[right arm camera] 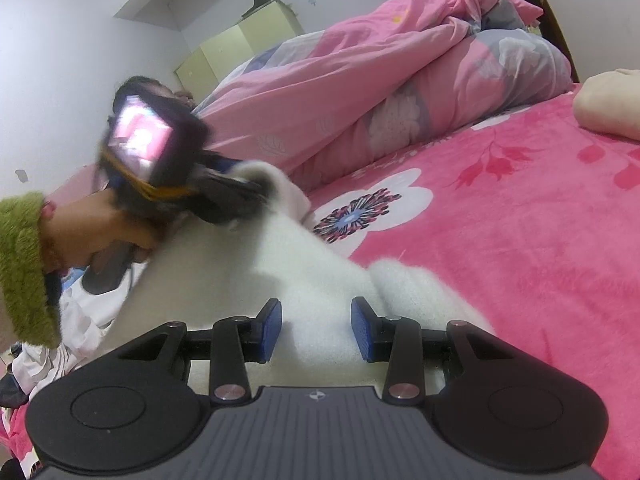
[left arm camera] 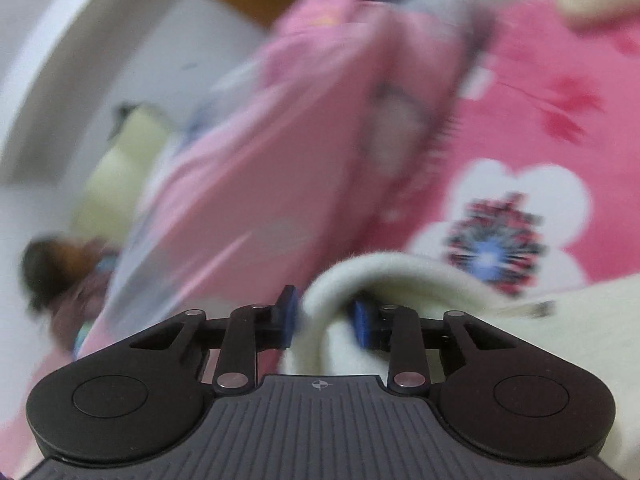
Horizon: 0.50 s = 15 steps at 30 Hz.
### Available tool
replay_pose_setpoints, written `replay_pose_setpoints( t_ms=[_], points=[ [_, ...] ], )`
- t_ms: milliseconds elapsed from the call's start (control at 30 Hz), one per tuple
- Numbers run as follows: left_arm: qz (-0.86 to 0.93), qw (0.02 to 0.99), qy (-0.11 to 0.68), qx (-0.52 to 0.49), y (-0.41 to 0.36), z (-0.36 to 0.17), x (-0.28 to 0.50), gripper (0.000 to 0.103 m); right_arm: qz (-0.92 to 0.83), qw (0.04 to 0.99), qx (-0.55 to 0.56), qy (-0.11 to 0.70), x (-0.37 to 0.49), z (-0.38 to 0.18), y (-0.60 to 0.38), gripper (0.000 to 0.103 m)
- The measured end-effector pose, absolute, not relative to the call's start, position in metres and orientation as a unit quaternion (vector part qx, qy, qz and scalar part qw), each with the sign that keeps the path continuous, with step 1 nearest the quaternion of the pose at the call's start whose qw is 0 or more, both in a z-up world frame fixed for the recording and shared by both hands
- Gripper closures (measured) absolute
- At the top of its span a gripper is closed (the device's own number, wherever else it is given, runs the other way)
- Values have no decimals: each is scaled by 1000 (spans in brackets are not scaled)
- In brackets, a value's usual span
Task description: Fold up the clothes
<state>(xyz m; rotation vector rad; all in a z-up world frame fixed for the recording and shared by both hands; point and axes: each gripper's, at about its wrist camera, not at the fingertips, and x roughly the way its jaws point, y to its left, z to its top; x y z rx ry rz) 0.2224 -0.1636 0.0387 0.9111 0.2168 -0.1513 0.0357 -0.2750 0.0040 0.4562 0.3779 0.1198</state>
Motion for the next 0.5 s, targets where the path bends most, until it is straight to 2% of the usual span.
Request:
replay_pose_setpoints(
  t_ms=[133, 367, 500],
  points=[
    [-16, 923, 124, 364, -111, 56, 215, 76, 59, 955, 225, 185, 35, 4, -275, 62],
    [33, 927, 213, 308, -53, 12, 201, 77, 58, 955, 224, 186, 37, 4, -275, 62],
    [15, 943, 217, 253, -33, 21, 189, 75, 57, 955, 225, 185, 36, 4, -275, 62]
  ],
)
